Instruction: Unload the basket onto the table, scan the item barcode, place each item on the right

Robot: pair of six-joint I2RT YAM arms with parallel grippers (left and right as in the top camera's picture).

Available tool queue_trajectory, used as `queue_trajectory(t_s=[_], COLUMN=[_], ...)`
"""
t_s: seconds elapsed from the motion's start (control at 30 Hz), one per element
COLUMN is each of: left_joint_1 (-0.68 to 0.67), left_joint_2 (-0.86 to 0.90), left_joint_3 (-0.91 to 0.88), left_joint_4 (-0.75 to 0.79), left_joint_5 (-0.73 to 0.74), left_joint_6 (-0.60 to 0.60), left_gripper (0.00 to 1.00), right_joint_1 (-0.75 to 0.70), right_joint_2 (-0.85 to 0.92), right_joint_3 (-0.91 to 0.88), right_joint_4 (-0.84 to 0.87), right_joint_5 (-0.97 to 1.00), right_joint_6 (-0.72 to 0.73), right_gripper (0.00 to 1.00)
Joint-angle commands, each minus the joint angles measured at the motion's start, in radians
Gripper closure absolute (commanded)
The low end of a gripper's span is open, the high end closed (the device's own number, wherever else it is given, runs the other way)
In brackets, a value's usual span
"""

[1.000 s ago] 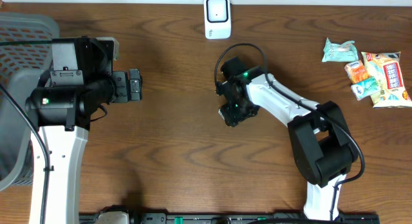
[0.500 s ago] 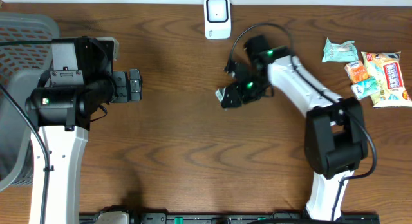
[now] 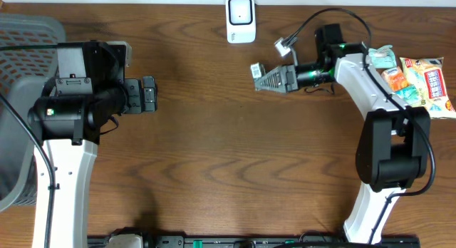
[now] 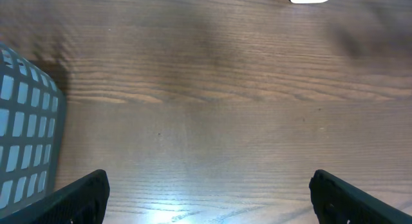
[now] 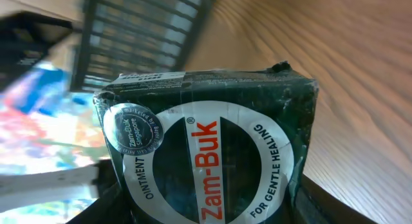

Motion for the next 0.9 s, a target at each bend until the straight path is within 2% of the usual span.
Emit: queue_trajectory(t_s=[0.0, 0.87], left_joint_1=[0.005, 0.005], left_joint_2=[0.003, 0.003], left_joint_3=[0.007, 0.007], left_joint_4=[-0.002, -0.002], left_joint_5=[-0.006, -0.006], left_joint_6=[0.010, 0.010], left_gripper=[0.02, 0.02], right_joint_1=[0.001, 0.029], right_joint_2=[0.002, 0.002], right_joint_3=[0.021, 0.021], right_joint_4=[0.021, 0.023], right_joint_5=[-0.180, -0.153], right_joint_6=[-0.022, -0.011], right_gripper=[0.46, 0.46])
